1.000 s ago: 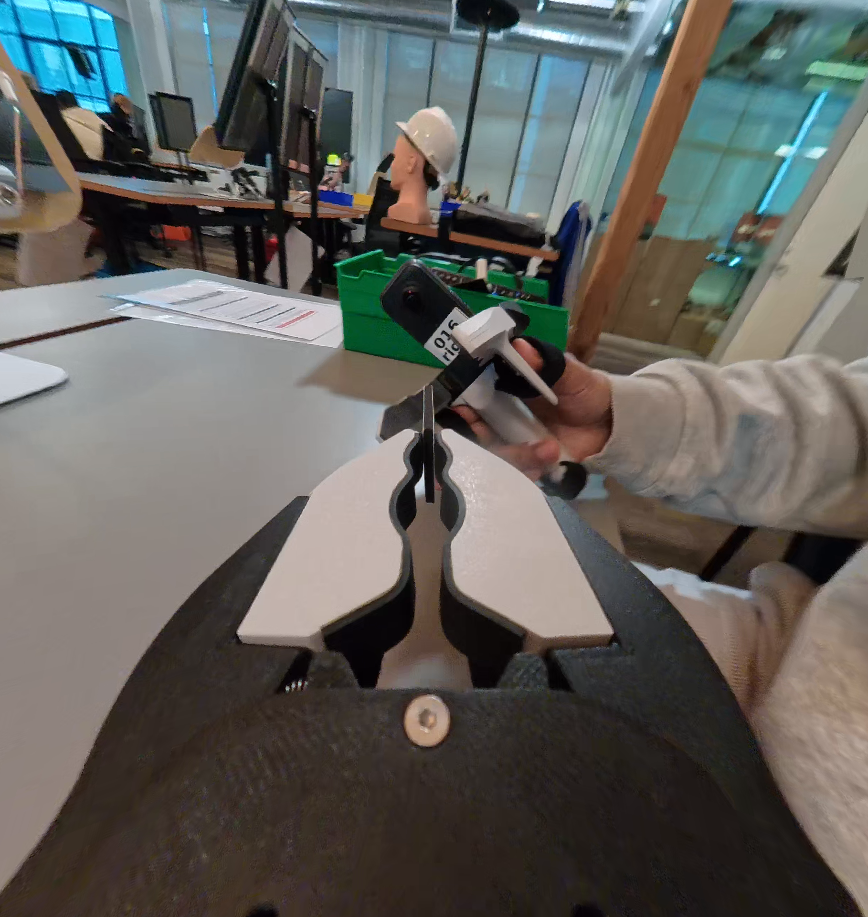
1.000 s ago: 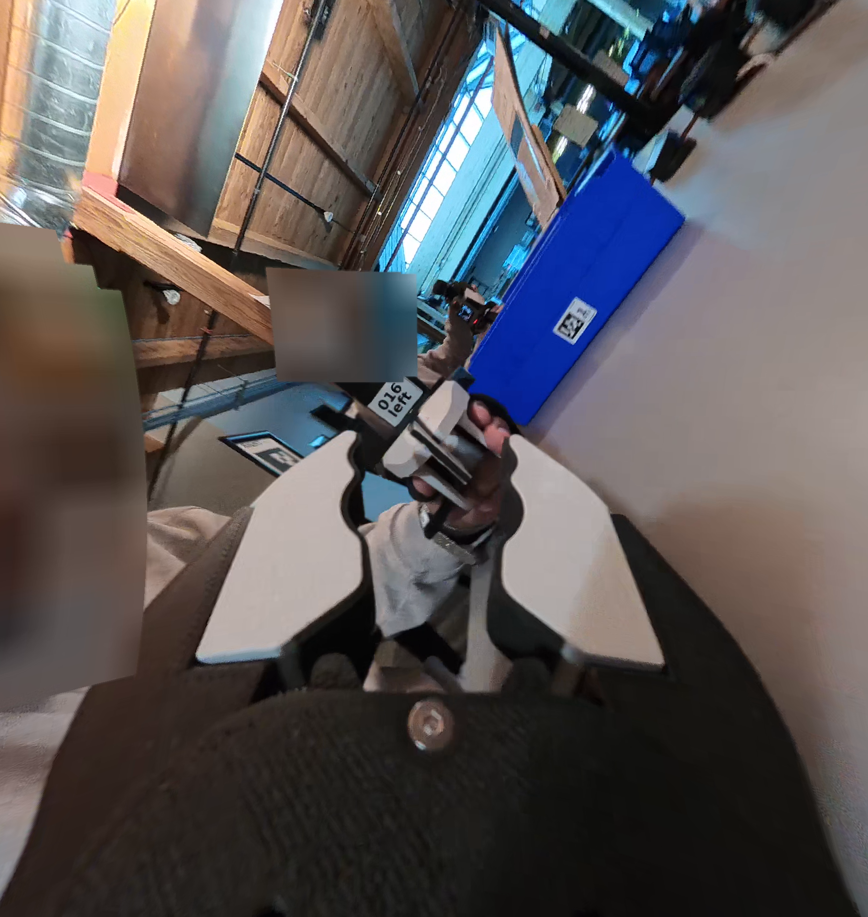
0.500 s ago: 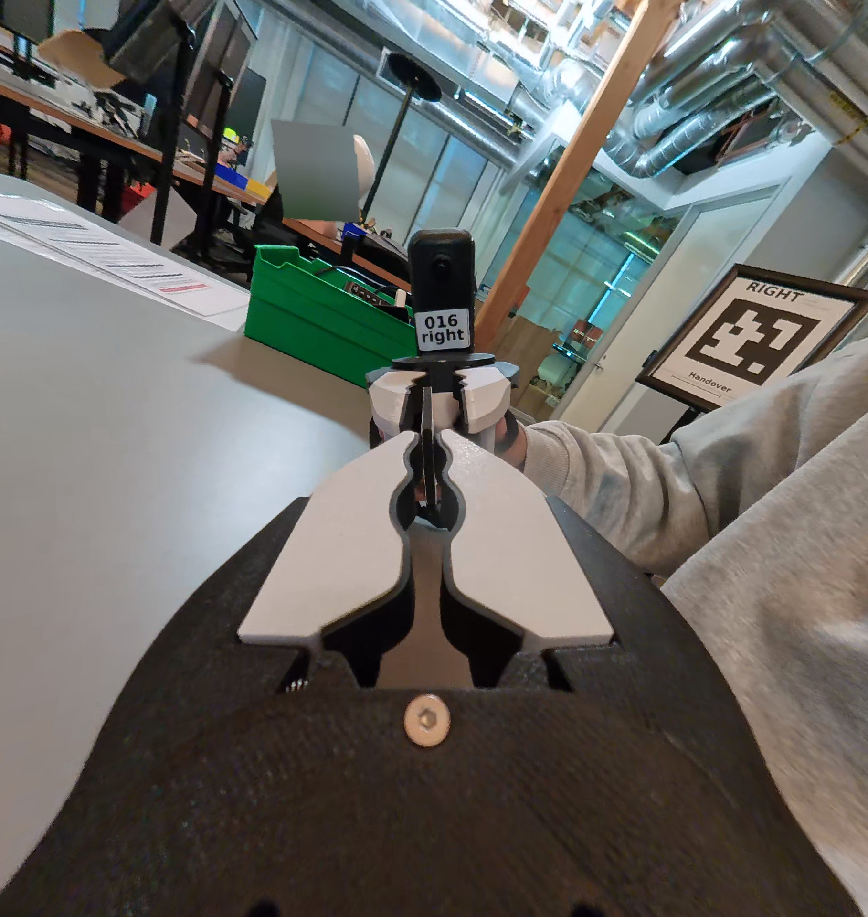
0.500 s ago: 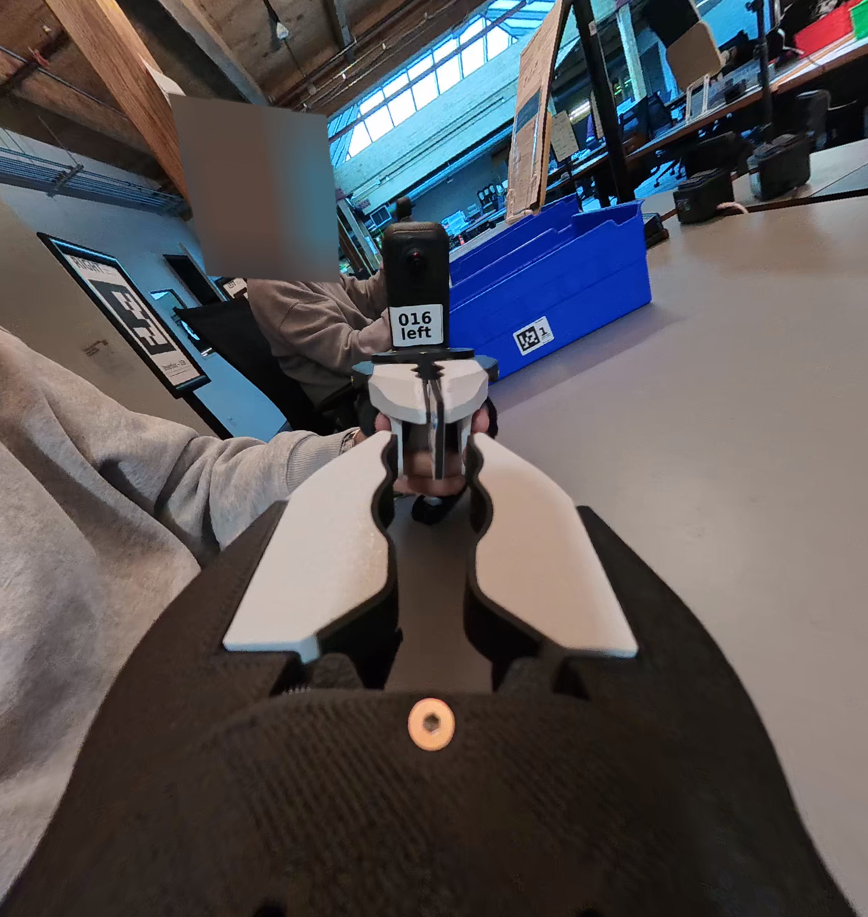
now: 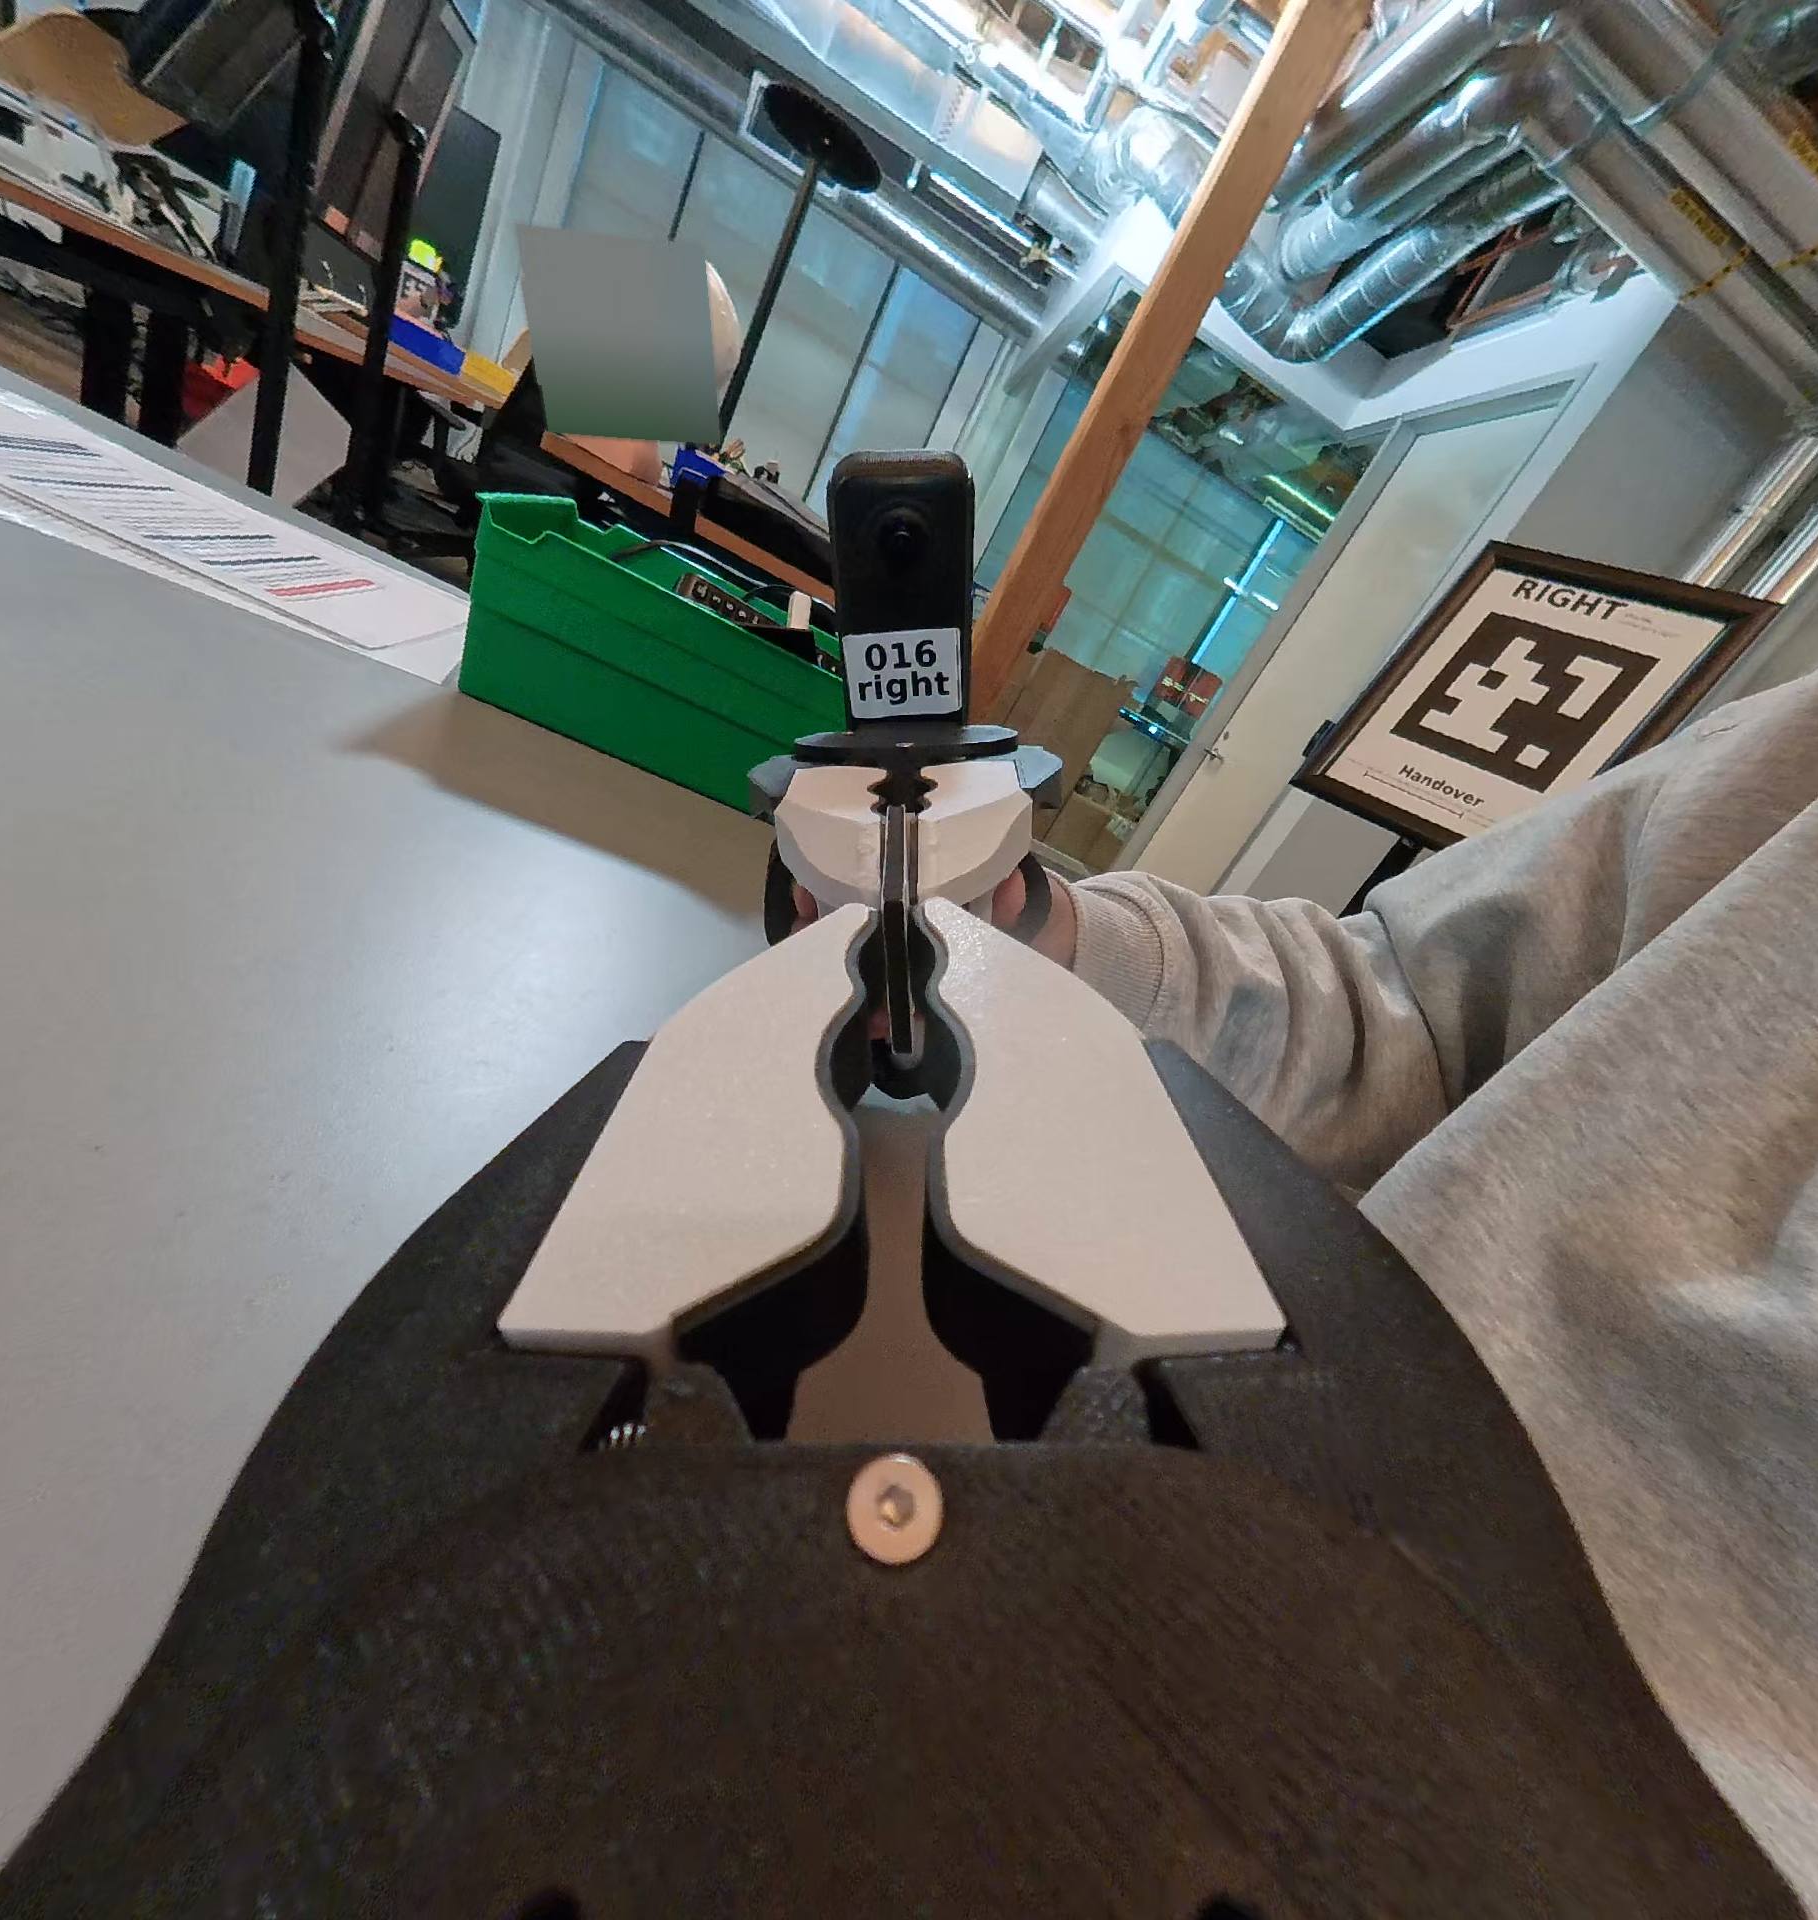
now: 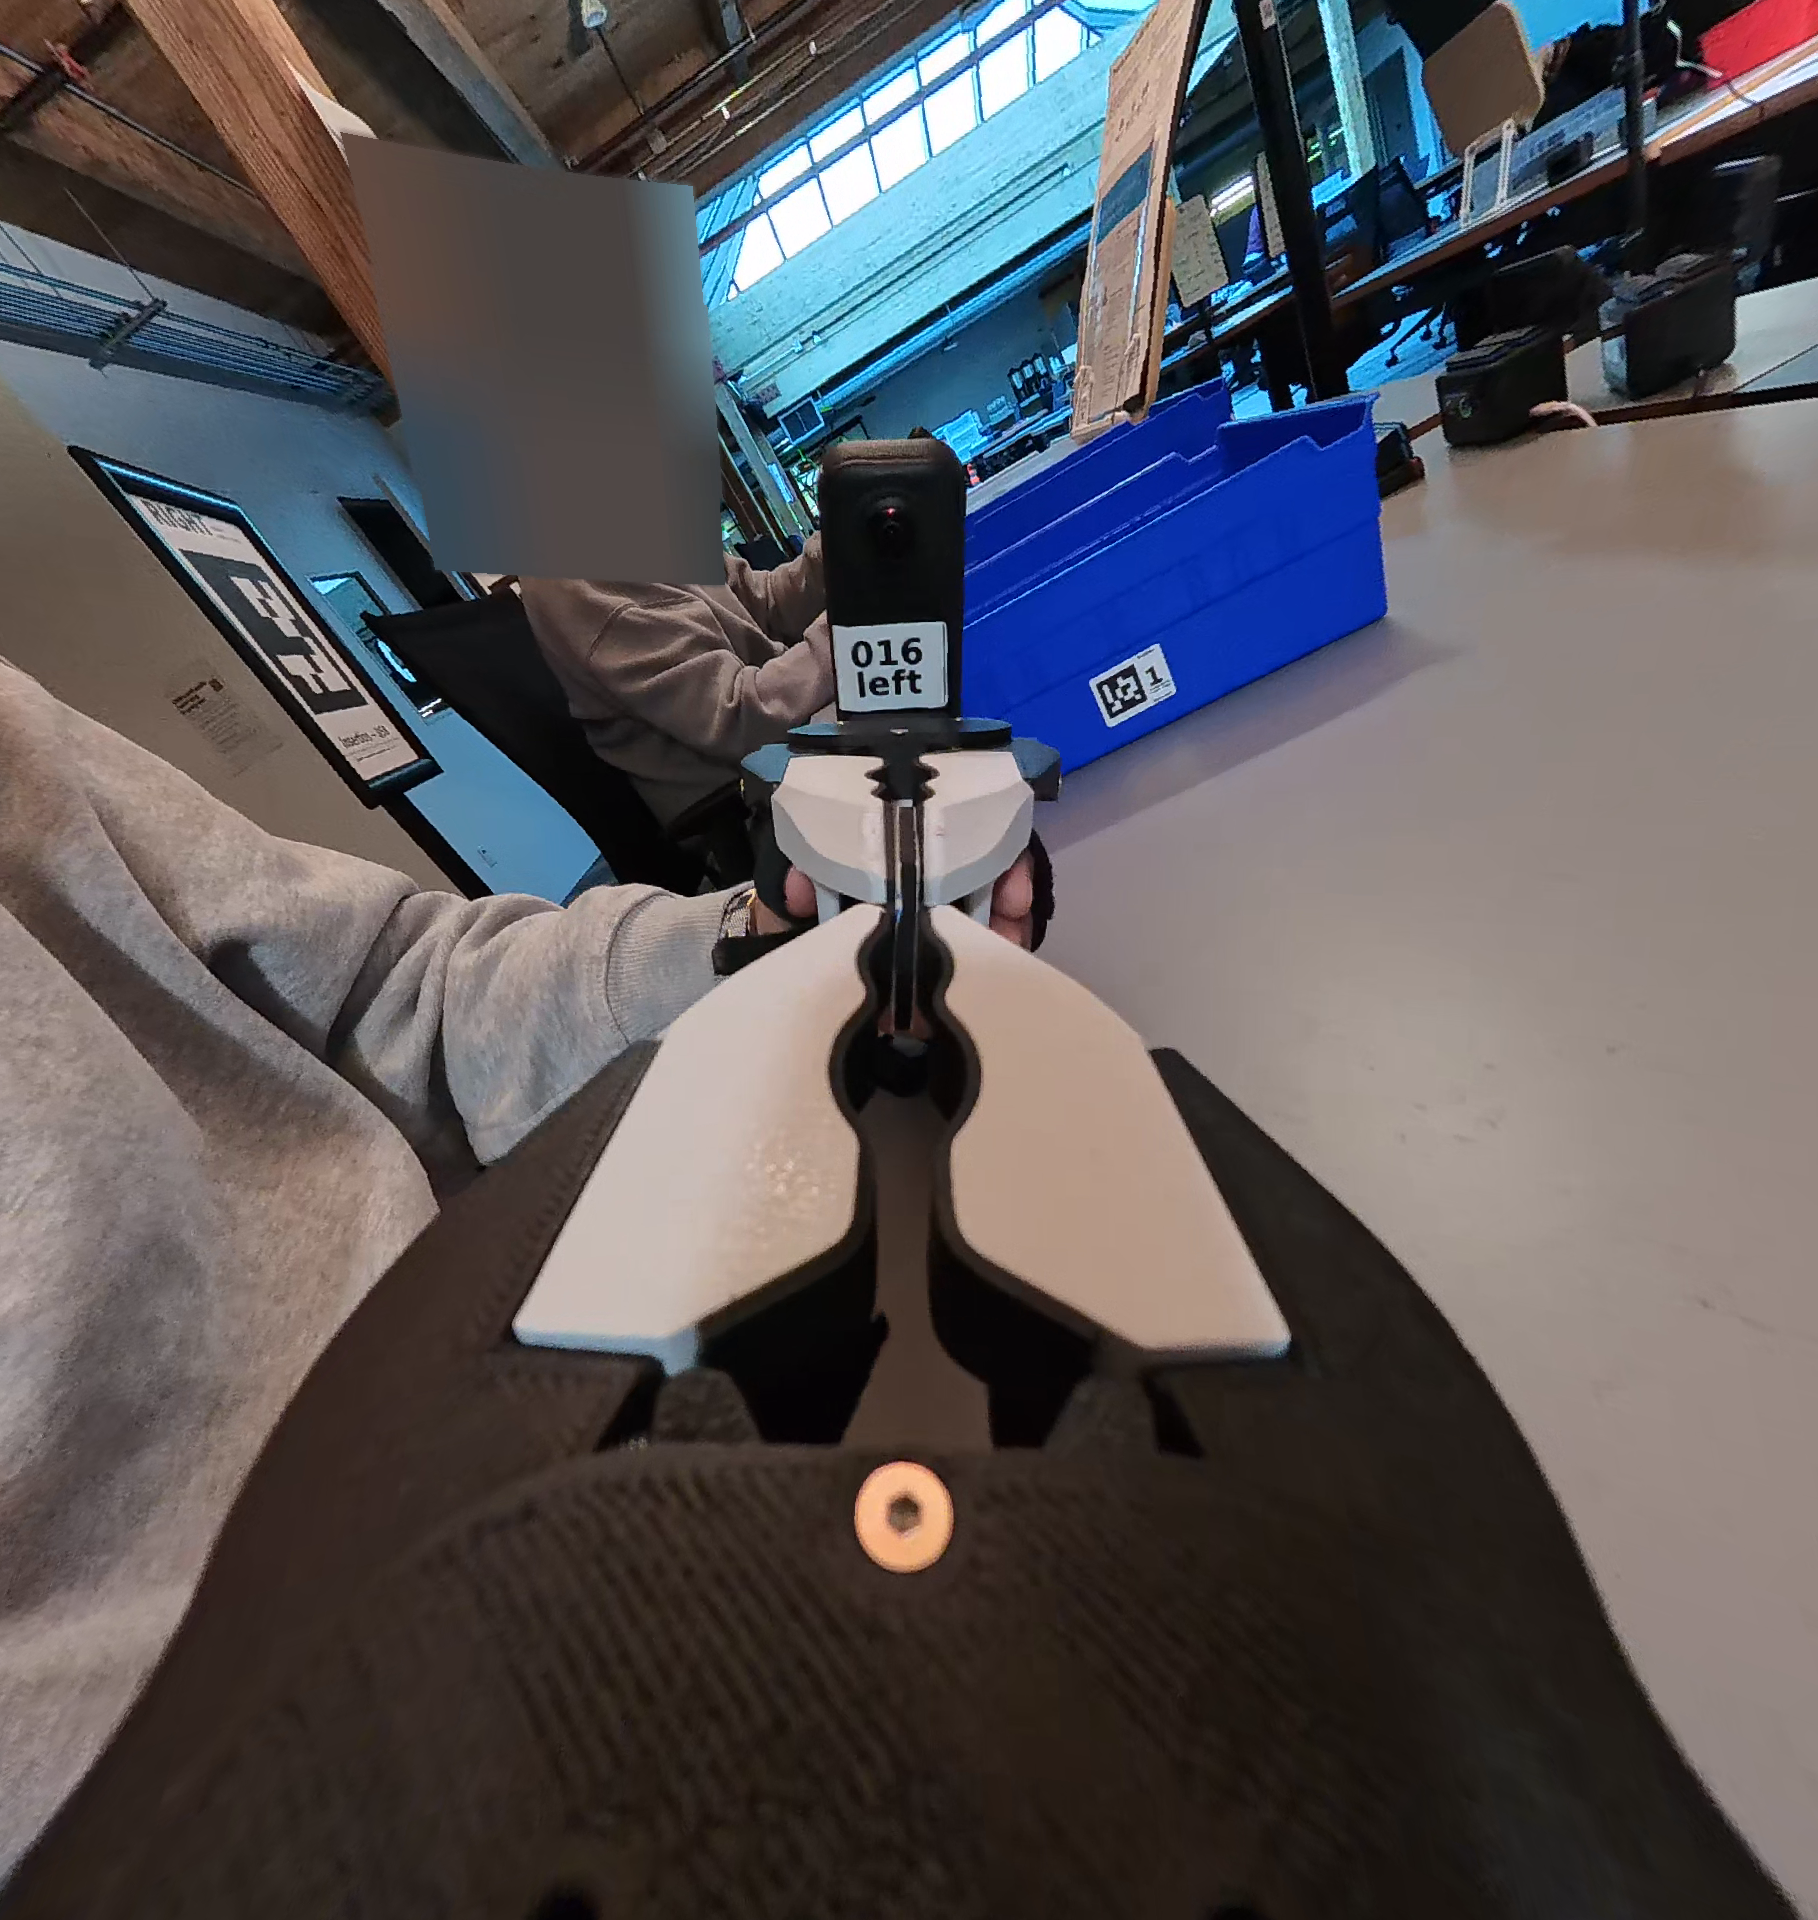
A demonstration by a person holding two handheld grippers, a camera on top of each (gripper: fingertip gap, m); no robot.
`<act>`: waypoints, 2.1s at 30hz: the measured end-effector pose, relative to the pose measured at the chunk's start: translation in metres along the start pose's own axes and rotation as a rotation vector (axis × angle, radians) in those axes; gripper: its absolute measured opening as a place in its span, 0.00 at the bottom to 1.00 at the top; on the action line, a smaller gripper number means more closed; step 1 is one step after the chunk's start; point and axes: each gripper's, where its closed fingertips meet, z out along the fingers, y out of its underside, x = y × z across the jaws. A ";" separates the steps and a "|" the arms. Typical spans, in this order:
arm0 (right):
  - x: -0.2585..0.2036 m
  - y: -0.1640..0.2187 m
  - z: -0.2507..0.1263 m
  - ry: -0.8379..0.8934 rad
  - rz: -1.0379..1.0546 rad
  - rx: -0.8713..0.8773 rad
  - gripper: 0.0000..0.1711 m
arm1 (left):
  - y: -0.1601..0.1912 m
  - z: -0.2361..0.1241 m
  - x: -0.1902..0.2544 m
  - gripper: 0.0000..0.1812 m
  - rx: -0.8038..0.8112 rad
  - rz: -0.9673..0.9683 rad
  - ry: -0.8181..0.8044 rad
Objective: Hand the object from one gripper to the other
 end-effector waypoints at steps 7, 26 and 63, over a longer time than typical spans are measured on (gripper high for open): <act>0.006 -0.003 -0.003 0.041 0.029 0.008 0.02 | -0.001 0.000 -0.012 0.11 0.004 0.076 -0.112; 0.034 0.025 -0.025 0.369 0.320 -0.315 0.02 | 0.037 0.014 -0.044 0.25 -0.535 0.957 -0.710; -0.074 -0.038 -0.003 -0.247 -0.171 0.124 0.28 | -0.018 -0.001 0.094 0.17 0.124 -0.223 0.606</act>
